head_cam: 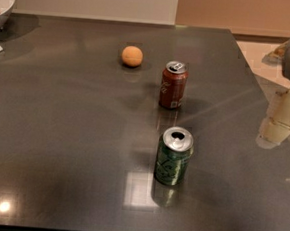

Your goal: Pick green can

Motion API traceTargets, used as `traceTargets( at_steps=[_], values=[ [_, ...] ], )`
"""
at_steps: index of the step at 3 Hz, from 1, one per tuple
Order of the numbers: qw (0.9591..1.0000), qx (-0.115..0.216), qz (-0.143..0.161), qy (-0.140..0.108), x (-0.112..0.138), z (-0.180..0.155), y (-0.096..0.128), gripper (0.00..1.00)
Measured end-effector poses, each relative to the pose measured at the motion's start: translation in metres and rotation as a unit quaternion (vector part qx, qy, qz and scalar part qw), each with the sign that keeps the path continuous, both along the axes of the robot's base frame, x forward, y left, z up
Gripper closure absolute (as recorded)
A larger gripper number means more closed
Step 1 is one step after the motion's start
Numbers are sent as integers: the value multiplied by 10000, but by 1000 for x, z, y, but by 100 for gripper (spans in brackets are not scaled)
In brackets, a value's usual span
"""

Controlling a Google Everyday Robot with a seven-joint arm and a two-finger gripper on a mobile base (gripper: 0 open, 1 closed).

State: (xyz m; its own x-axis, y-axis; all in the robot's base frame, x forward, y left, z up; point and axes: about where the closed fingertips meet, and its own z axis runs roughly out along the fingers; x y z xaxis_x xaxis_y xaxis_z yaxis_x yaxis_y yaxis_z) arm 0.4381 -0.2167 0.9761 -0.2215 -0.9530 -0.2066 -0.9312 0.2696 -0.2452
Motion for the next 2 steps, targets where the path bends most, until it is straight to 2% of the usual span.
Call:
traceTargets(
  at_steps=[2],
  values=[
    [9999, 88, 64, 8, -2, 0, 4, 0]
  ],
)
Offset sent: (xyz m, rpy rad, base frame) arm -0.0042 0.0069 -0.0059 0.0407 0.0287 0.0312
